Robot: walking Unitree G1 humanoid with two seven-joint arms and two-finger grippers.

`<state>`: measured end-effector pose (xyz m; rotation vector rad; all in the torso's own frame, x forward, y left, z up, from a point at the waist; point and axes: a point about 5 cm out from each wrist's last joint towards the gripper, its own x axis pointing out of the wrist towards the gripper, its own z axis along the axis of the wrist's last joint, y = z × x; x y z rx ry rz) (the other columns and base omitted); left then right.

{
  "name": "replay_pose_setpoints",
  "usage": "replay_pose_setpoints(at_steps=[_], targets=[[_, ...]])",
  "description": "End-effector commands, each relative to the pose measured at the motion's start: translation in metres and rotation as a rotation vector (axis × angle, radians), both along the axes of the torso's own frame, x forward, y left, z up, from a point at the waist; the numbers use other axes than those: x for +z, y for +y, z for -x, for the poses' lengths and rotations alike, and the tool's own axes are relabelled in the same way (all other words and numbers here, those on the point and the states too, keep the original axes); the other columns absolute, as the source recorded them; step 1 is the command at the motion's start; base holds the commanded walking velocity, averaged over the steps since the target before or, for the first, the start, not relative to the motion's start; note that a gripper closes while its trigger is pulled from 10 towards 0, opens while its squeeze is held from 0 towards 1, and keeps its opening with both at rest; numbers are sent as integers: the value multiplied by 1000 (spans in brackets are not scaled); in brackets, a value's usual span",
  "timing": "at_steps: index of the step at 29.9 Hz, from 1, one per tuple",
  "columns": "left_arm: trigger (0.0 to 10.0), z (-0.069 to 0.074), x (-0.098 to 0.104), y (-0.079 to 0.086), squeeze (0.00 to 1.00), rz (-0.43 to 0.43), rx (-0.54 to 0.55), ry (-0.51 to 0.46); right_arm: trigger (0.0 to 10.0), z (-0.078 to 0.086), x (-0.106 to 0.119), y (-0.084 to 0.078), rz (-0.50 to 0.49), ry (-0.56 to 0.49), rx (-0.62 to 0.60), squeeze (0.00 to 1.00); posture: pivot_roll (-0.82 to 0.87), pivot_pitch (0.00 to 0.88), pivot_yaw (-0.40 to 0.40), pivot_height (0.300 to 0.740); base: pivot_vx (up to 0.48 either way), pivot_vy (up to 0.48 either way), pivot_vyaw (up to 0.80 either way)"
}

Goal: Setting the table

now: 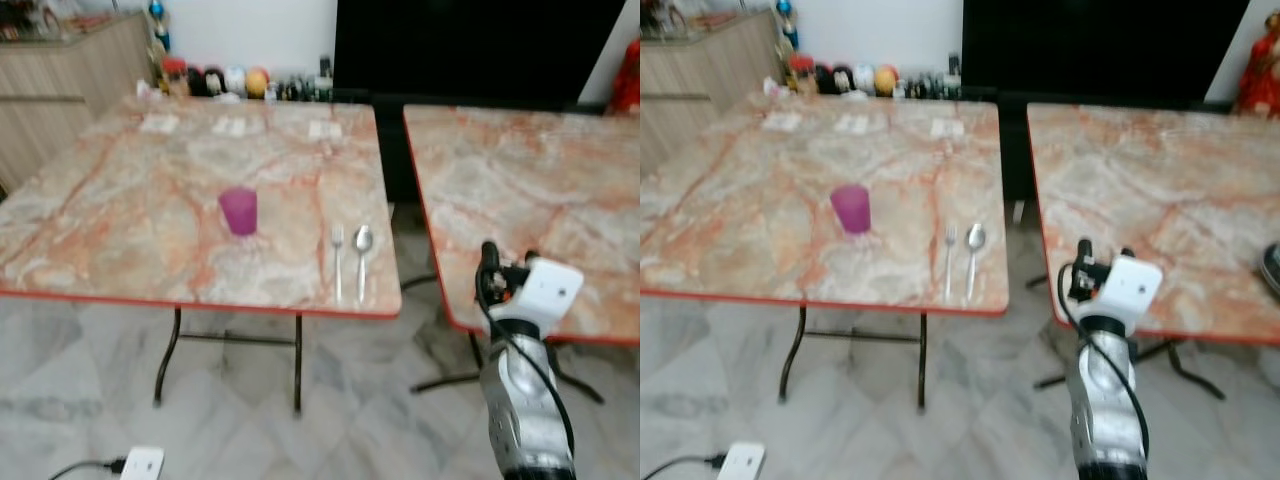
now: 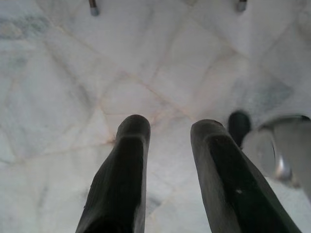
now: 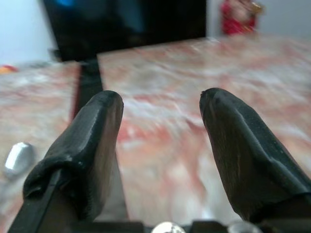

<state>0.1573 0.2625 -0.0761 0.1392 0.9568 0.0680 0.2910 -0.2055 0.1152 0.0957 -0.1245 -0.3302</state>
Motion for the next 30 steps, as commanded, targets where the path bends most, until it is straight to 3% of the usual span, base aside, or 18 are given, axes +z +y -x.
replay_pose_setpoints(at_steps=[1,8,16,30], targets=[[10000,3,1,6,0,-10,6,9,10000,-4,6,5,-4,-20,14,0,100,0,-23,740,0,480,0],[10000,4,0,6,0,-10,10,11,10000,-5,5,7,-11,-19,16,0,100,0,-23,740,0,447,0],[10000,4,-1,2,0,3,5,8,10000,-6,6,10,-24,-29,23,0,100,0,-23,740,0,0,0],[10000,-11,-2,-20,0,24,-21,-18,10000,-6,5,11,-25,-26,28,0,100,0,-24,740,17,0,0]])
